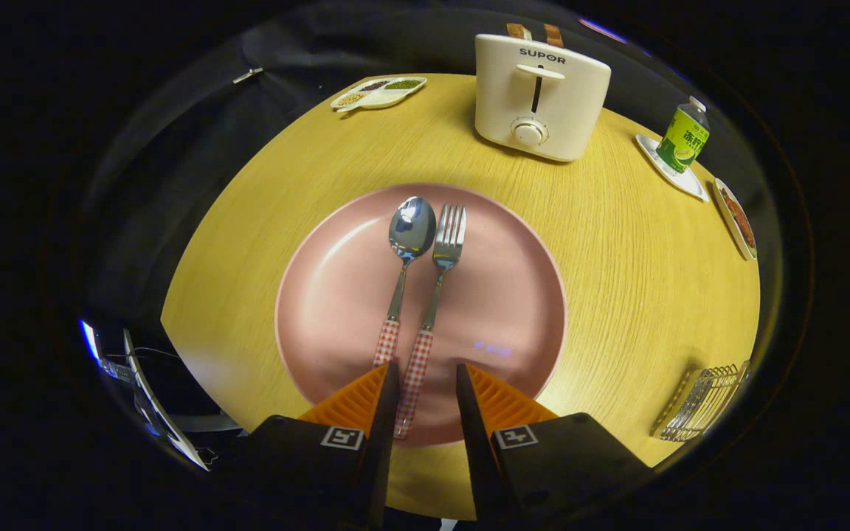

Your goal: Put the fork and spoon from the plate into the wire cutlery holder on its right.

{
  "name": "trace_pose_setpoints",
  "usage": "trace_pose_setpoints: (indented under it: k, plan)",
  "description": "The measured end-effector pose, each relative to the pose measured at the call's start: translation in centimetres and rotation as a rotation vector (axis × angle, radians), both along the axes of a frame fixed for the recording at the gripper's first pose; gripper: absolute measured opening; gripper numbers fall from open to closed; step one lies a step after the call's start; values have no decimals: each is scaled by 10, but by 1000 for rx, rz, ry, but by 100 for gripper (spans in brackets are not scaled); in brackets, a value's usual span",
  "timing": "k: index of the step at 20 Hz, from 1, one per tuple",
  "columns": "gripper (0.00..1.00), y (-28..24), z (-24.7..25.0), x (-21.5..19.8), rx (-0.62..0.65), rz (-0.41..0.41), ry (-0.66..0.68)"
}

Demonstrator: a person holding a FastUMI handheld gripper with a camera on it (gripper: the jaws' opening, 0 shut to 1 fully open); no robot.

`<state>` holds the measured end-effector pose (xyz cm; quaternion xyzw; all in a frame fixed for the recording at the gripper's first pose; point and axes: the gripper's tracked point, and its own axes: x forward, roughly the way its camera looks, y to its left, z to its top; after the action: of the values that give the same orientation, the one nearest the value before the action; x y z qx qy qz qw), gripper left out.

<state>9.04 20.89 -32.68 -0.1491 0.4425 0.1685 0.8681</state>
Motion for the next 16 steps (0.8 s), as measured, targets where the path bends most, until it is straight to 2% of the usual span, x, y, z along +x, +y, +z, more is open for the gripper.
trace_pose_setpoints:
  k: [2,3,5,6,7,8,10,16]
  plan:
    - [50,2,1,-2,-13,21,-17]
    - [38,4,-1,0,-23,26,-33]
    - [38,8,3,-1,-48,83,-27]
    - [36,9,-1,-1,-41,81,-29]
    - [21,7,-3,0,-40,77,-19]
    - [20,5,-3,-1,-27,62,0]
    - [12,8,-3,-4,16,61,51]
    - [9,11,26,-11,94,55,65]
